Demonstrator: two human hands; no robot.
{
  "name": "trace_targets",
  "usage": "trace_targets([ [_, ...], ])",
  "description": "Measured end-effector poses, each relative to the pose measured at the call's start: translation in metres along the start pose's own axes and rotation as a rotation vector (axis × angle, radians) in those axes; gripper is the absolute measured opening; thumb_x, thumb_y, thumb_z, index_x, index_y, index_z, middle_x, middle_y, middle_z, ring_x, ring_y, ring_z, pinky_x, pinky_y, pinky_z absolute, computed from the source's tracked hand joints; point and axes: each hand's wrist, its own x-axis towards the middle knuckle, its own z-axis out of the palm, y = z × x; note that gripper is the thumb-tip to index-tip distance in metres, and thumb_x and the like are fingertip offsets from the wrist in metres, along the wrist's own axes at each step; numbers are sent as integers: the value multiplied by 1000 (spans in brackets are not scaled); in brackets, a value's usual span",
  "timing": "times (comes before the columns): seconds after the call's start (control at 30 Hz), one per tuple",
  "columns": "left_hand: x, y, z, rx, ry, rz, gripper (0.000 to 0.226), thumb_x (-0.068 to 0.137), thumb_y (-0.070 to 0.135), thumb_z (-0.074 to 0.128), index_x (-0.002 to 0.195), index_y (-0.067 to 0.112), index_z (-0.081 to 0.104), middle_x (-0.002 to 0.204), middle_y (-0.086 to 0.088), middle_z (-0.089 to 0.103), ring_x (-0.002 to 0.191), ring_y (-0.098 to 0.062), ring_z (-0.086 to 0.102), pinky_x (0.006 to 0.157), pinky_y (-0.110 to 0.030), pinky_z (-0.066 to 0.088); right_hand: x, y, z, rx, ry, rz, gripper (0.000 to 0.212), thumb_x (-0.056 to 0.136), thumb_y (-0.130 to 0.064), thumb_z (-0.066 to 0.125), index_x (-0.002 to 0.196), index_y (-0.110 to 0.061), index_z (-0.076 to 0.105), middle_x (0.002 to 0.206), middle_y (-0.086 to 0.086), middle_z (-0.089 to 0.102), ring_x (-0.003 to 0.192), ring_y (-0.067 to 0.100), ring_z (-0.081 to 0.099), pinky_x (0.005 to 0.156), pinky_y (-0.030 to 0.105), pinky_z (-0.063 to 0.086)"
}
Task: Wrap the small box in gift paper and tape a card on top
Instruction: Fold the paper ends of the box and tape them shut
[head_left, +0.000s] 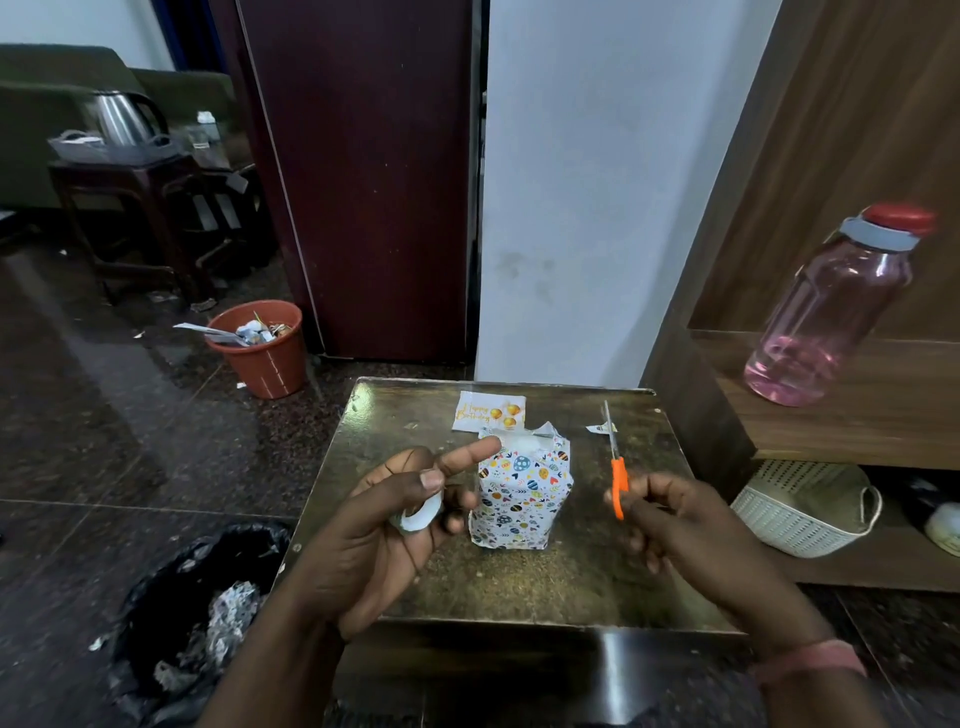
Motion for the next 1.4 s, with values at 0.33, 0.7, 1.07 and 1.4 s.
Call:
trace_targets([
  [0.33,1,-6,6,28,-3,-45,29,77,20,75,63,23,50,144,-21,60,88,-19,61,71,-26,50,14,25,16,-805,350,144,29,93,-31,63,76,-8,66,94,20,70,90,35,67,65,27,35],
  [0.7,2,-7,6,57,-47,-44,35,77,31,88,74,21,54,146,-21,58,87,-17,61,74,-26,50,5,8,45,-1029,332,236,31,93,-35,54,102,-10,71,118,13,69,118,31,60,97,33,45],
  [1.07,1,-4,9,74,-101,-18,32,75,30,91,81,21,61,146,-22,57,89,-18,62,77,-28,51,-33,-80,62,93,87,-362,24,96,-33,66,79,-21,78,63,15,57,54,11,46,52,24,37],
  [1.4,0,-6,2,82,-6,-23,41,62,26,99,73,14,62,97,-10,71,83,-21,62,75,-27,54,-38,-84,81,345,-145,-160,12,90,-18,74,95,-10,80,59,4,56,45,11,43,41,21,31],
])
